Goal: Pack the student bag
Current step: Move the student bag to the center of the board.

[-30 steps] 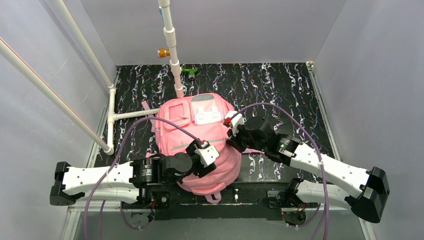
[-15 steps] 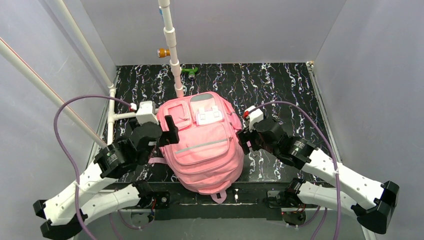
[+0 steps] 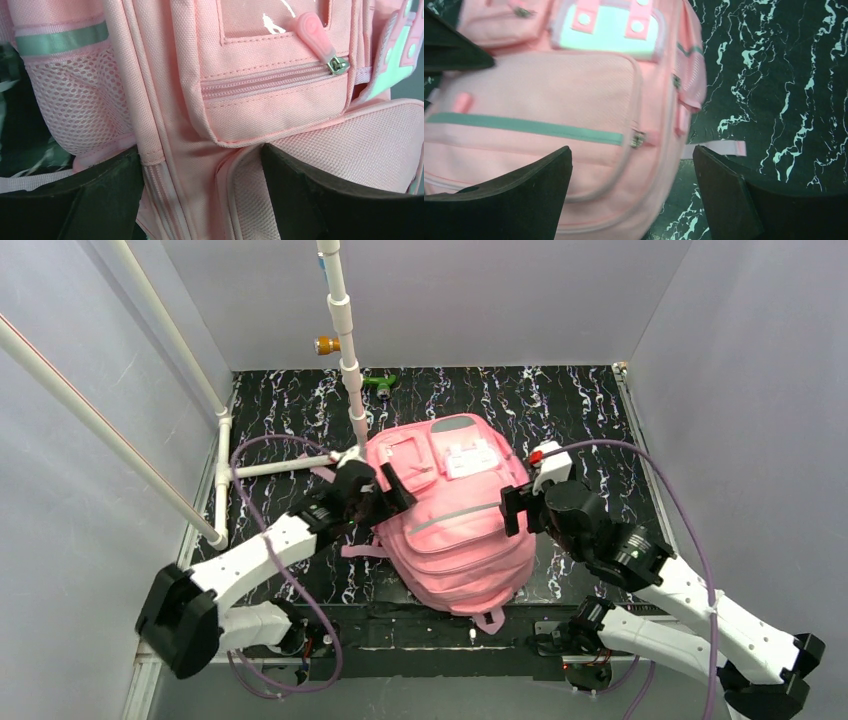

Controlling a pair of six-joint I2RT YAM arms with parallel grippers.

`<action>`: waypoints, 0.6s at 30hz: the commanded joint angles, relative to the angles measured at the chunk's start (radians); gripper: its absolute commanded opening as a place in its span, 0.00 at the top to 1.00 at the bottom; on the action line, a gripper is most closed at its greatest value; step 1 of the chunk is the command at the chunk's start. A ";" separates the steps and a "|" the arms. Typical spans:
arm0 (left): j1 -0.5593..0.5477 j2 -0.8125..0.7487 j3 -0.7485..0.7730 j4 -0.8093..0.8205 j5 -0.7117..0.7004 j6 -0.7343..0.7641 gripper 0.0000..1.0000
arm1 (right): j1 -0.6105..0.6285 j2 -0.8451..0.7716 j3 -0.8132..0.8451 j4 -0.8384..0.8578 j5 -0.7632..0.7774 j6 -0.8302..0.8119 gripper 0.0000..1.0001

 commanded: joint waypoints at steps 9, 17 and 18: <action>-0.219 0.670 0.629 0.229 0.036 0.029 0.14 | 0.009 -0.049 0.184 -0.119 0.170 0.123 0.02; -0.217 1.079 1.066 0.294 0.158 0.081 0.14 | 0.009 -0.049 0.243 -0.189 0.271 0.244 0.02; -0.214 1.114 1.109 0.294 0.181 0.072 0.15 | 0.009 -0.044 0.253 -0.195 0.269 0.249 0.02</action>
